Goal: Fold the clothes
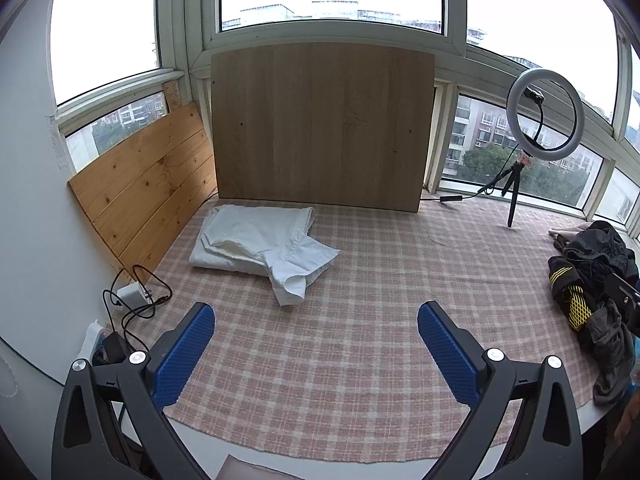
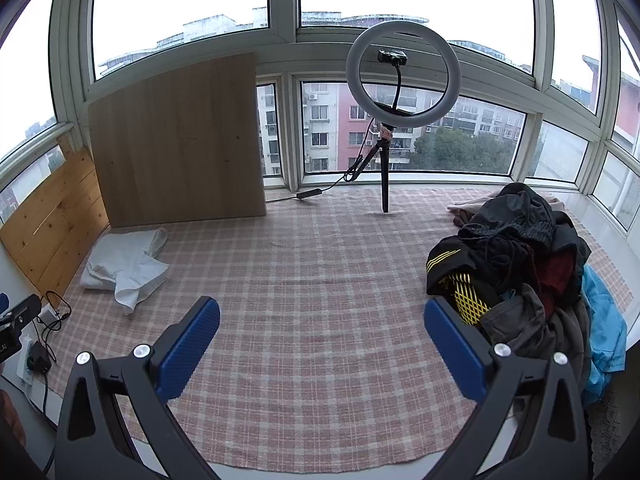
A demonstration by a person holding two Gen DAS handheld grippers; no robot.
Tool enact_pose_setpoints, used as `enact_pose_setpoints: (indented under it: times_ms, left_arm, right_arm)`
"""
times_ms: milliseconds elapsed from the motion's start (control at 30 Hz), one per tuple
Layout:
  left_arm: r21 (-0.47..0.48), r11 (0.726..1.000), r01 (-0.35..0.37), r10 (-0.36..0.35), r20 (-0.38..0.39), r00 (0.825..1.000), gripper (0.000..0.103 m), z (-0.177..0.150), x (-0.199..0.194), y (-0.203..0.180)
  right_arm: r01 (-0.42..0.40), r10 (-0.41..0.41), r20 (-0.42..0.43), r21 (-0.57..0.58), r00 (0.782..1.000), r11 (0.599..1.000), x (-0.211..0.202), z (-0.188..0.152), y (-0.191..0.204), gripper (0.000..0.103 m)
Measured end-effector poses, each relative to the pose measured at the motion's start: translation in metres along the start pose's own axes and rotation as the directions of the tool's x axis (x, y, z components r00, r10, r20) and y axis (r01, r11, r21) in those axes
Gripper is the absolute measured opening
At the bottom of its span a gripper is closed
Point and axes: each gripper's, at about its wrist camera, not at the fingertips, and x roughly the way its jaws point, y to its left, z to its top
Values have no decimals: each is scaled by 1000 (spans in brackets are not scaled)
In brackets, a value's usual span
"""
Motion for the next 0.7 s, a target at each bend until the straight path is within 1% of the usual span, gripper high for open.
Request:
enact_pose_setpoints:
  times_ms: [200,233,367,400,533,633,700]
  left_arm:
    - [44,999,18,-16,-56,998,102,-3,10,-5]
    - [51,998,22,-18,-66,998,102,-3,11,-6]
    - [80,996,36,-27,-103,994,102,-5,17,-9]
    - [86,995,42,-32,-110,993,102,-5,19,-11]
    - [104,991,82,-70,-119,990,102,-3,24,-20]
    - [131,985,109,-93,-123,988,102,-4,27,-32]
    - [150,979,139,-120,-130,984,102,-5,26,-42]
  right_arm:
    - [36,-36,28,1,999,999,-7,-8,3,103]
    - [52,-52,-1,-1,999,999,-1,-5,5,103]
    - [74,-74,-6,10,997,997,-4,-10,5,103]
    - [88,-88,-8,20,996,996,1,-15,6,103]
    - [134,-134,-22,34,991,990,-1,-20,1,103]
    - [162,-162,-18,54,987,985,-9,-26,-10,103]
    - [180,-179,-24,72,984,981,-12,-29,-18,103]
